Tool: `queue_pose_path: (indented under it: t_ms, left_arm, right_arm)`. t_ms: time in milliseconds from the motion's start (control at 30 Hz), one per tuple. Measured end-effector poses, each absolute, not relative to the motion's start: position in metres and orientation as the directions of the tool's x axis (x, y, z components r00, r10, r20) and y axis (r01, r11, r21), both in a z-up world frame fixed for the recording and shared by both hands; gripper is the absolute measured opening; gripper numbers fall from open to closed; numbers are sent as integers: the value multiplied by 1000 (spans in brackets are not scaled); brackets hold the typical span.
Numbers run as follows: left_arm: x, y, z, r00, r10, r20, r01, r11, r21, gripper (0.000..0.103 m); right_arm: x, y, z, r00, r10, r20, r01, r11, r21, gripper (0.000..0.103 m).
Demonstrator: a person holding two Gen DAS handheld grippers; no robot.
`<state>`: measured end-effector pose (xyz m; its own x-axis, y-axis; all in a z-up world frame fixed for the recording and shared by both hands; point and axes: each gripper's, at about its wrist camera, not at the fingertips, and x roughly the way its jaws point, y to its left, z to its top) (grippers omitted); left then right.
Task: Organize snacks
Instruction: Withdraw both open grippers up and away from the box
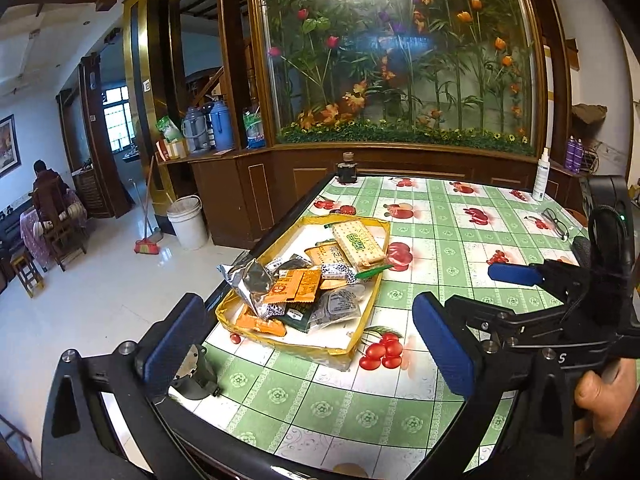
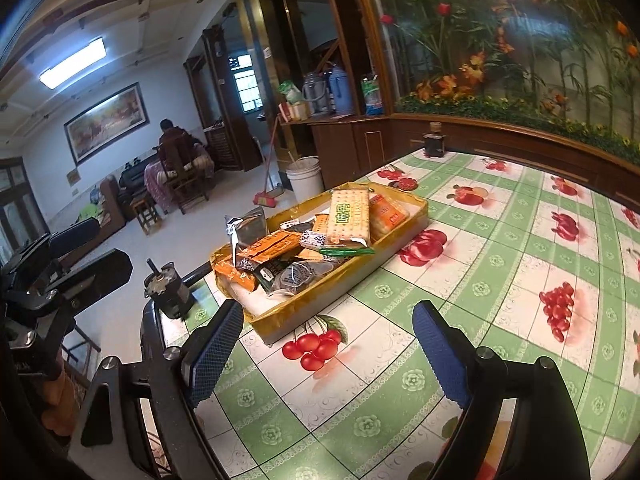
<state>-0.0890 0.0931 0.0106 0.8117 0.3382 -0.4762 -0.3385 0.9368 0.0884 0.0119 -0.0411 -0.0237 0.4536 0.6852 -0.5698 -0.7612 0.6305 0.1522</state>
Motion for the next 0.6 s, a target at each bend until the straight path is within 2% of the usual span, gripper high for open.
queue_pose_path:
  t_ms: [267, 367, 600]
  left_arm:
    - [-97, 101, 8, 822, 323, -468, -341, 939, 49, 103]
    - [-101, 103, 8, 829, 325, -456, -345, 938, 41, 98]
    - [-102, 108, 11, 830, 298, -472, -329, 944, 16, 102]
  right_arm:
    - [20, -31, -16, 450, 685, -573, -783, 611, 116, 88]
    - [21, -26, -16, 442, 687, -577, -790, 603, 113, 88]
    - [18, -9, -14, 416, 700, -581, -823, 561, 87, 88]
